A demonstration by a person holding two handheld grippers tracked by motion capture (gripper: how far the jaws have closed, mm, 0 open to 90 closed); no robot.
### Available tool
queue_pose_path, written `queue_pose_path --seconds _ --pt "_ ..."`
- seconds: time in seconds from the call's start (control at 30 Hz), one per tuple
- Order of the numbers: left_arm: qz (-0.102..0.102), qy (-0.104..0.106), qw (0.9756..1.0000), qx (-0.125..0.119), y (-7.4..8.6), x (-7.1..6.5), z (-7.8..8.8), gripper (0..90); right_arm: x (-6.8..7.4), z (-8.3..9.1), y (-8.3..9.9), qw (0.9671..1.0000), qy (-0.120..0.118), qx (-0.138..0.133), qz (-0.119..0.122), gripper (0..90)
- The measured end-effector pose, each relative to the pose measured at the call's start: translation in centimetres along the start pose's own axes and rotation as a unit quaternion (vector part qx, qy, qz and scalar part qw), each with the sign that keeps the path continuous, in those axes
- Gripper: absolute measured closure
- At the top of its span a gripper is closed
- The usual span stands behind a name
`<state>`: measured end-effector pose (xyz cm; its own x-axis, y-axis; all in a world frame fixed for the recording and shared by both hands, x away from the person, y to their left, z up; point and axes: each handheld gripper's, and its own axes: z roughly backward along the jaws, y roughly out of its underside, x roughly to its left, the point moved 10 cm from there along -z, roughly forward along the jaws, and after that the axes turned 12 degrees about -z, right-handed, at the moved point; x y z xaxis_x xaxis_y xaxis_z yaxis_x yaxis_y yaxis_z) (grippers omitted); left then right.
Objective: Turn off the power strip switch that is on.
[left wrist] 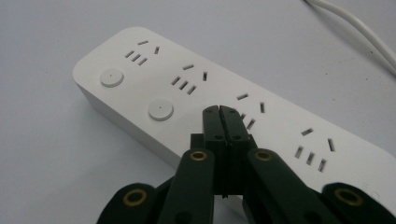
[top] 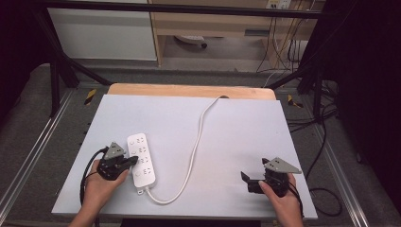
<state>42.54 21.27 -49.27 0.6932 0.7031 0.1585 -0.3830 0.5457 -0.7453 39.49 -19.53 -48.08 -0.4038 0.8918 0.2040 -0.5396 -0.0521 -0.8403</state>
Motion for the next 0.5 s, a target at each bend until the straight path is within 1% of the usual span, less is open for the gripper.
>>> queue_pose_path --seconds 0.1,0.2,0.3,0.37,0.43,0.5 --pt "-0.002 -0.001 1.0 0.002 -0.05 -0.06 -0.04 90.0 0.01 -0.01 0.02 1.0 0.0 0.001 0.001 4.3" --pt "0.001 0.0 1.0 0.002 -0.03 -0.03 -0.03 90.0 0.02 -0.01 0.04 1.0 0.0 0.001 0.001 4.4" --pt "0.009 0.003 1.0 0.0 0.01 0.0 -0.03 90.0 0.02 -0.01 0.04 1.0 0.001 0.001 0.001 4.3" --pt "0.005 0.001 1.0 0.001 -0.01 -0.03 -0.03 90.0 0.01 0.0 0.04 1.0 0.001 0.001 0.001 4.3" --pt "0.007 0.0 1.0 0.002 -0.04 -0.04 -0.05 90.0 -0.01 0.0 0.05 1.0 0.001 0.001 0.001 4.3" --pt "0.011 0.005 0.9999 0.002 0.02 0.02 -0.02 90.0 -0.02 0.0 0.05 1.0 0.002 0.001 0.001 4.3"
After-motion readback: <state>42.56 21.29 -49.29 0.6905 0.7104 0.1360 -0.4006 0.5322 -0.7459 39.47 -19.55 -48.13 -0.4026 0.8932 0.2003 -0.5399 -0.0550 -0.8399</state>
